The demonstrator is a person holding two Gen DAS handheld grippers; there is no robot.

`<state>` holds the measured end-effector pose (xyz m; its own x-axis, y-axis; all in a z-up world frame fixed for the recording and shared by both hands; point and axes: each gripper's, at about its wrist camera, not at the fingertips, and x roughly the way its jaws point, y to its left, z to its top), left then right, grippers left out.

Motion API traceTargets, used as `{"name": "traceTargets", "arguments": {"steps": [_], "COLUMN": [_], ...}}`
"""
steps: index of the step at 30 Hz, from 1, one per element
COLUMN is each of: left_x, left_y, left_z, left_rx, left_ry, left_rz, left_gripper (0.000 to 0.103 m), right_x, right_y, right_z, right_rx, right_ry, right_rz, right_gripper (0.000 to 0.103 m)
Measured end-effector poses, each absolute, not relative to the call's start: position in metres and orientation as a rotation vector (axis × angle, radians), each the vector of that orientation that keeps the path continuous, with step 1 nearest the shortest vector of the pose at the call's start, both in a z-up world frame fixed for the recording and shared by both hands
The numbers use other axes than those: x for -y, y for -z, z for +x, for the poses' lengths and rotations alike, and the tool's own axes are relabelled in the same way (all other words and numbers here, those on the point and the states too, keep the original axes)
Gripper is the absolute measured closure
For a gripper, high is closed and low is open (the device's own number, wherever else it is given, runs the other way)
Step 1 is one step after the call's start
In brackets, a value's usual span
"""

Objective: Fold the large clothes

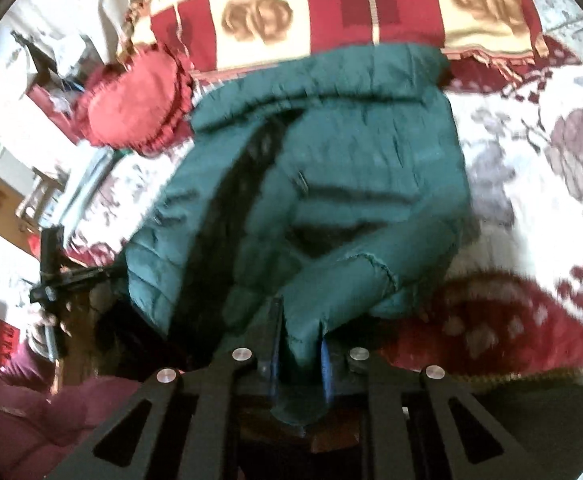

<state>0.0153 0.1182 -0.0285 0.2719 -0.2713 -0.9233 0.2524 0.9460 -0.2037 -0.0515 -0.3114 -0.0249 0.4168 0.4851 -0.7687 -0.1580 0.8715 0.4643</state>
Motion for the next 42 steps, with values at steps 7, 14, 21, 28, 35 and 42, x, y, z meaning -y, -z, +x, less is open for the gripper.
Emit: {"name": "traceTargets", "arguments": {"steps": [7, 14, 21, 28, 35, 42], "left_x": [-0.117, -0.119, -0.114, -0.141, -0.177, -0.162], "left_y": [-0.023, -0.061, -0.05, 0.006, 0.05, 0.07], "left_z": [0.043, 0.089, 0.1, 0.078, 0.052, 0.031], "left_rx": [-1.111, -0.968, -1.068, -1.285, -1.409, -1.466], "left_ry": [0.357, 0.299, 0.325, 0.268, 0.224, 0.322], "left_rz": [-0.077, -0.106, -0.113, -0.207, -0.407, -0.517], "left_gripper": [0.09, 0.096, 0.095, 0.056, 0.05, 0.043], "right_x": [0.322, 0.336, 0.329, 0.333, 0.334, 0.334], "right_y": [-0.013, -0.028, -0.025, -0.023, -0.021, -0.021], "right_z": [-0.021, 0.018, 0.035, 0.038, 0.039, 0.039], "right_rx": [-0.932, -0.863, -0.894, -0.902, -0.911, -0.913], "right_ry": [-0.401, -0.36, -0.367, -0.369, -0.367, -0.366], "right_rz": [0.395, 0.433, 0.402, 0.409, 0.409, 0.411], "right_gripper": [0.089, 0.089, 0.089, 0.089, 0.089, 0.089]}}
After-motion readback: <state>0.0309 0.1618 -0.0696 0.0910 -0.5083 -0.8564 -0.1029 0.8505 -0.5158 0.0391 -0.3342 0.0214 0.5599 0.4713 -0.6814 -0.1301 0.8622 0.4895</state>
